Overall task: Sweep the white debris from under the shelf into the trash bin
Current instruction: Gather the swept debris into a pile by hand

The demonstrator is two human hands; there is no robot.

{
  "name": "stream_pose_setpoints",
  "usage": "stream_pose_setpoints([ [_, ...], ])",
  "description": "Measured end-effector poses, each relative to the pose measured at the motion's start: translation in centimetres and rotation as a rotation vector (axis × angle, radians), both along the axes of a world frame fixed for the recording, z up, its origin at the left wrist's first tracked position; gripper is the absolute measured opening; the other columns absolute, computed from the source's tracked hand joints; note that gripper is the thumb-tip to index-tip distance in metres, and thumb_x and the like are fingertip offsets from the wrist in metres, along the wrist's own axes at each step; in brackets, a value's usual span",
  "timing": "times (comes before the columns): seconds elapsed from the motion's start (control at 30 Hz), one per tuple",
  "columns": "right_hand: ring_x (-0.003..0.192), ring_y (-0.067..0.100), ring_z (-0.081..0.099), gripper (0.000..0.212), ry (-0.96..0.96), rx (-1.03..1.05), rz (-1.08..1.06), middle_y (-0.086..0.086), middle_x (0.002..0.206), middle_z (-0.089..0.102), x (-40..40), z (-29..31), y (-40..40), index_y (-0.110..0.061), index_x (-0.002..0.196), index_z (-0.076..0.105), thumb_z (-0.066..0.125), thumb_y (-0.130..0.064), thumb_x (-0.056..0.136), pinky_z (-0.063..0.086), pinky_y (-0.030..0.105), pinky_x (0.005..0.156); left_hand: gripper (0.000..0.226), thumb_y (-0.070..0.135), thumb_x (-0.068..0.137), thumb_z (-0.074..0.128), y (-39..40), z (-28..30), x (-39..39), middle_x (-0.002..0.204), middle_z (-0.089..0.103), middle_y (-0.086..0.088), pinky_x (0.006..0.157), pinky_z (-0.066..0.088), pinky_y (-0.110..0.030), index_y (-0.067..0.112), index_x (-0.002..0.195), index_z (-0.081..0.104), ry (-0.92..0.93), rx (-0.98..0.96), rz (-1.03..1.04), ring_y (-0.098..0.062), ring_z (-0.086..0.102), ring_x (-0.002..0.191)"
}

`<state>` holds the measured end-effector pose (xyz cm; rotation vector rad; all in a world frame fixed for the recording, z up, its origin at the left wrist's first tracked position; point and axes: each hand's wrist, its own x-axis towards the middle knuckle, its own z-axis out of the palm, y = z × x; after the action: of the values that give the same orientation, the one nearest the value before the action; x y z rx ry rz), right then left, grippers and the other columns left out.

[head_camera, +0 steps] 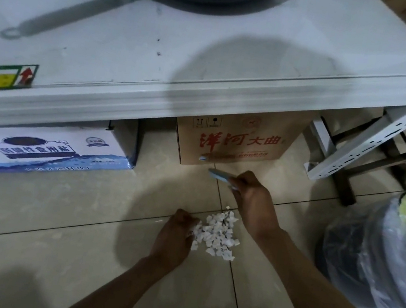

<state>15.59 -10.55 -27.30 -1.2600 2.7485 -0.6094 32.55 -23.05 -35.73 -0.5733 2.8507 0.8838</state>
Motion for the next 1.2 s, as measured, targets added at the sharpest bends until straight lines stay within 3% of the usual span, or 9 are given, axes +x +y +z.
stream_pose_setpoints([
  [0.17,0.089,0.018,0.068,0.024,-0.035,0.085,0.189,0.009,0.099,0.070,2.2,-0.6,-0.1,-0.009,0.100,0.071,0.070,-0.004,0.077,0.059,0.028,0.076,0.046,0.007,0.085,0.057,-0.8,0.1,0.7,0.125,0.049,-0.009,0.090,0.049,-0.028,0.016,0.131,0.056,0.008,0.037,0.141,-0.026,0.059,0.108],
  [0.23,0.085,0.014,0.070,0.034,0.003,0.114,0.298,0.003,0.098,0.071,3.8,-0.3,1.7,-0.016,0.095,0.072,0.079,-0.006,0.064,0.060,0.024,0.067,0.051,0.007,0.086,0.058,-1.3,0.1,0.8,0.128,0.045,-0.012,0.087,0.051,-0.030,0.012,0.136,0.050,-0.009,0.055,0.212,-0.029,0.061,0.103],
  [0.33,0.077,0.018,0.070,0.033,-0.085,0.107,0.324,0.006,0.105,0.066,4.9,0.2,4.6,-0.014,0.102,0.069,0.075,-0.004,0.071,0.060,0.029,0.063,0.056,0.010,0.088,0.058,-1.6,0.1,0.2,0.137,0.039,-0.012,0.086,0.052,-0.032,0.009,0.142,0.042,-0.012,0.062,0.237,-0.029,0.061,0.103],
  [0.57,0.057,0.017,0.061,0.025,-0.070,-0.036,-0.199,0.006,0.087,0.062,3.8,1.5,8.2,-0.012,0.108,0.068,0.067,-0.005,0.083,0.056,0.032,0.051,0.066,0.007,0.092,0.048,-2.1,1.0,-6.4,0.161,0.016,0.000,0.111,0.037,-0.039,0.019,0.151,0.023,0.013,-0.205,0.066,-0.024,0.031,0.139],
  [0.7,0.050,0.017,0.057,0.015,-0.069,0.049,-0.338,0.004,0.078,0.059,5.0,0.9,8.0,-0.011,0.097,0.072,0.066,-0.009,0.084,0.050,0.026,0.046,0.076,-0.005,0.088,0.044,-2.6,0.8,-9.7,0.163,0.003,-0.001,0.125,0.011,-0.038,0.016,0.153,0.011,-0.092,-0.217,-0.065,-0.021,0.009,0.150],
  [0.77,0.045,0.014,0.056,0.014,-0.067,0.051,-0.305,0.003,0.075,0.061,6.4,0.8,7.1,-0.012,0.093,0.073,0.069,-0.008,0.080,0.046,0.020,0.043,0.073,-0.006,0.088,0.044,-2.7,0.8,-9.6,0.162,0.011,-0.003,0.125,0.010,-0.034,0.013,0.152,0.015,-0.105,-0.183,-0.121,-0.021,0.012,0.149],
  [0.93,0.048,0.017,0.060,0.015,-0.126,0.019,-0.176,0.004,0.076,0.063,10.2,0.5,4.2,-0.012,0.085,0.071,0.075,-0.008,0.071,0.052,0.024,0.044,0.043,0.011,0.098,0.042,-2.1,0.4,-4.7,0.147,0.043,-0.008,0.112,0.034,-0.028,0.012,0.141,0.043,0.032,-0.051,-0.143,-0.022,0.042,0.134],
  [1.07,0.050,0.017,0.060,0.011,-0.115,-0.024,-0.147,0.003,0.075,0.061,10.8,1.0,4.1,-0.013,0.085,0.069,0.069,-0.010,0.075,0.050,0.022,0.045,0.046,0.018,0.098,0.045,-1.9,-0.6,0.4,0.147,0.043,-0.004,0.109,0.038,-0.027,0.017,0.143,0.041,0.034,-0.031,-0.112,-0.020,0.044,0.132],
  [1.2,0.046,0.011,0.055,0.015,-0.089,-0.025,-0.331,0.001,0.078,0.062,8.6,2.3,6.6,-0.013,0.095,0.072,0.068,-0.008,0.081,0.048,0.020,0.044,0.052,0.039,0.092,0.050,-1.4,-0.8,3.5,0.145,0.046,0.001,0.105,0.041,-0.028,0.025,0.142,0.043,0.047,-0.101,0.006,-0.018,0.049,0.128],
])
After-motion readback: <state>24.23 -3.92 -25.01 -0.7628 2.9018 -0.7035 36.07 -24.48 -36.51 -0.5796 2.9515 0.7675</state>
